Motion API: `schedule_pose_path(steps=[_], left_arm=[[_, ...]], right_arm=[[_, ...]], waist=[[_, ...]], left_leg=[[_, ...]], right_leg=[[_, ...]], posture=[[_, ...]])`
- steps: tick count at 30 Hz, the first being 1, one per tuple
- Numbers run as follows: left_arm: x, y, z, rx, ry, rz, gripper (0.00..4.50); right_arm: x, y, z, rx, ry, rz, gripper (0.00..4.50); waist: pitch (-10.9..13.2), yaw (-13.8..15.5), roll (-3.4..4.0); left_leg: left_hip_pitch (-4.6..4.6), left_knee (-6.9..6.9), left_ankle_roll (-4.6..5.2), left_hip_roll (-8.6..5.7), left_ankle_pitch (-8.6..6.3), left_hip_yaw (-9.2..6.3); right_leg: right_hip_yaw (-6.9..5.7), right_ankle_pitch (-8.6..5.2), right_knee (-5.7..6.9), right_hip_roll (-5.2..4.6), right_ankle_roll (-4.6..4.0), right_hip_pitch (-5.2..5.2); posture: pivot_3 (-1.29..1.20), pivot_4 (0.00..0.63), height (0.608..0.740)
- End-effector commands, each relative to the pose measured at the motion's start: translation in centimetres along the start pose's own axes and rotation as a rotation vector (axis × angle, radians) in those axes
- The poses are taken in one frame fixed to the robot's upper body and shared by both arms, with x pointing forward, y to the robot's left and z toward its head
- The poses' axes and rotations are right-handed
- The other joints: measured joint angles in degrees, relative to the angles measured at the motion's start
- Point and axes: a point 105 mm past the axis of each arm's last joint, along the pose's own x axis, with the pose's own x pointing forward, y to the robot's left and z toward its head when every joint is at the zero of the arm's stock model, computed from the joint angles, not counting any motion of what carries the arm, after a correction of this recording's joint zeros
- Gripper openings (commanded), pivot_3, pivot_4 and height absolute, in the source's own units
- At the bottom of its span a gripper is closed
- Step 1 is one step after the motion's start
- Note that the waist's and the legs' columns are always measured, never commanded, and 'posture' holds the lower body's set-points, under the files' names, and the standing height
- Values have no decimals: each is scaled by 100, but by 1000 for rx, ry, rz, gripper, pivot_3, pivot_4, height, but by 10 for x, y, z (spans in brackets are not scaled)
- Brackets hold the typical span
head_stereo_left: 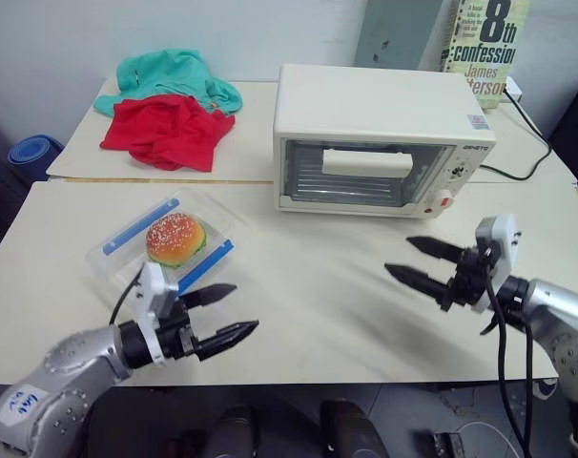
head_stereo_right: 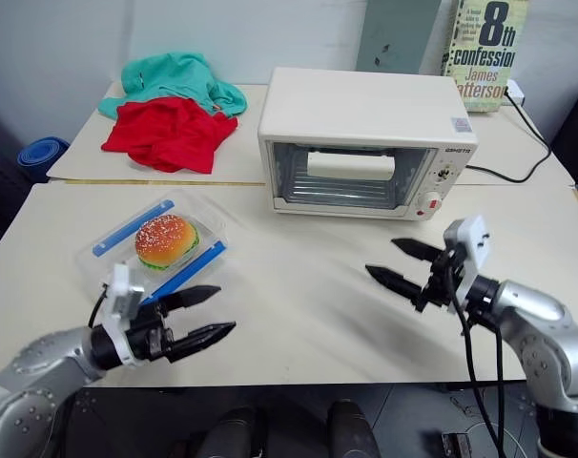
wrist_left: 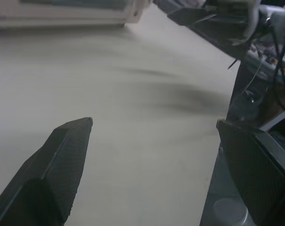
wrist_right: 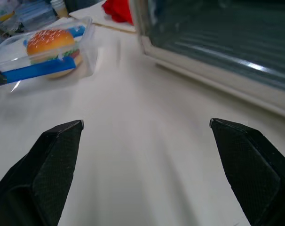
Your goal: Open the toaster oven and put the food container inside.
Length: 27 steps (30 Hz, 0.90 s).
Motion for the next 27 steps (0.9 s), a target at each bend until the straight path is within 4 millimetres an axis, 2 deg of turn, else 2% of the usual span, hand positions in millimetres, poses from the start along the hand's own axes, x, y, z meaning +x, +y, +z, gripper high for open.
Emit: schedule_pose_path(steps=[1,4,10,14,20,27], left_arm=[[-3,-7,37,73,-78,-45,4500],[-2,-3,64,171,-87,-63,4500],[5,6,93,268,-103,-81,4500],[15,18,94,288,-97,-57,4500],[22,15,108,334,-131,-79,4500],[28,17,116,367,-139,-75,4500]], right_arm=[[0,-18,23,-35,-55,-50,4483],[10,-29,40,-58,-89,-64,4483],[26,-35,61,-60,-148,-56,4483],[34,-32,67,-65,-166,-34,4483],[46,-18,64,-59,-159,33,4483],[50,4,66,-78,-187,120,4483]], waist=[[0,0,1],[1,-1,2],[1,-3,2],[1,-3,2],[1,0,2],[1,-3,2]], left_leg=[[-1,-1,-1,0,2,0],[1,-2,-4,-3,3,0],[-2,-3,-16,-8,11,13],[-20,-1,-20,-7,12,14],[-94,21,-22,-6,14,23],[-100,41,-22,-4,14,25]], right_leg=[[0,0,0,0,0,-1],[-3,0,7,26,-1,-3],[4,0,5,36,0,-8],[4,2,21,41,4,-24],[9,3,50,42,6,-104],[10,4,57,48,8,-106]], posture=[[0,150,740],[0,150,740],[0,150,740],[0,150,740],[0,150,740],[0,150,740]])
